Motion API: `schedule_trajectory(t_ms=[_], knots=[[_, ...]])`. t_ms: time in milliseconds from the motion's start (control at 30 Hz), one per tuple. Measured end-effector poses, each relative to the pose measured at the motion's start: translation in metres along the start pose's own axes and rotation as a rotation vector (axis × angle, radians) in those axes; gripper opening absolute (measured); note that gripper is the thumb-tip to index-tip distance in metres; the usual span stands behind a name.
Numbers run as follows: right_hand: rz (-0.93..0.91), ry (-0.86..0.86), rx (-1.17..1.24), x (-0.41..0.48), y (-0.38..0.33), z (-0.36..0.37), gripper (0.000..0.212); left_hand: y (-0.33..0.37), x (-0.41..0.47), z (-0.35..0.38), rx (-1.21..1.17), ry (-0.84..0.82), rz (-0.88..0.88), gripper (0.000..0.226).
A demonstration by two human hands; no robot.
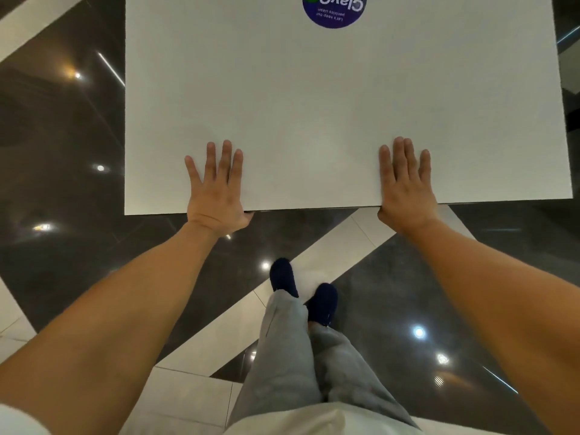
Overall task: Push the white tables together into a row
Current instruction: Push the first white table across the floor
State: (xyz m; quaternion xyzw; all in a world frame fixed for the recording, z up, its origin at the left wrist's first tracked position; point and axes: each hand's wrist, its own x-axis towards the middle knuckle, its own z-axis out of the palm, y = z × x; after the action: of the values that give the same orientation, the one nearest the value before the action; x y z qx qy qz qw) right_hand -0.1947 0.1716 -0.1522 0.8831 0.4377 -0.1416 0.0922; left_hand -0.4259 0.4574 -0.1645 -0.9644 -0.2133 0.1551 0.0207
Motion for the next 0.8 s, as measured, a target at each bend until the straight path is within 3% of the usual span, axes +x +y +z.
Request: schedule_trajectory(t_ms=[800], knots=[[0.181,-0.032,0.045,0.068,-0.111,-0.019,0.120,-0.150,0.099,-0.022,0.062,0.017,0.244,0.141]])
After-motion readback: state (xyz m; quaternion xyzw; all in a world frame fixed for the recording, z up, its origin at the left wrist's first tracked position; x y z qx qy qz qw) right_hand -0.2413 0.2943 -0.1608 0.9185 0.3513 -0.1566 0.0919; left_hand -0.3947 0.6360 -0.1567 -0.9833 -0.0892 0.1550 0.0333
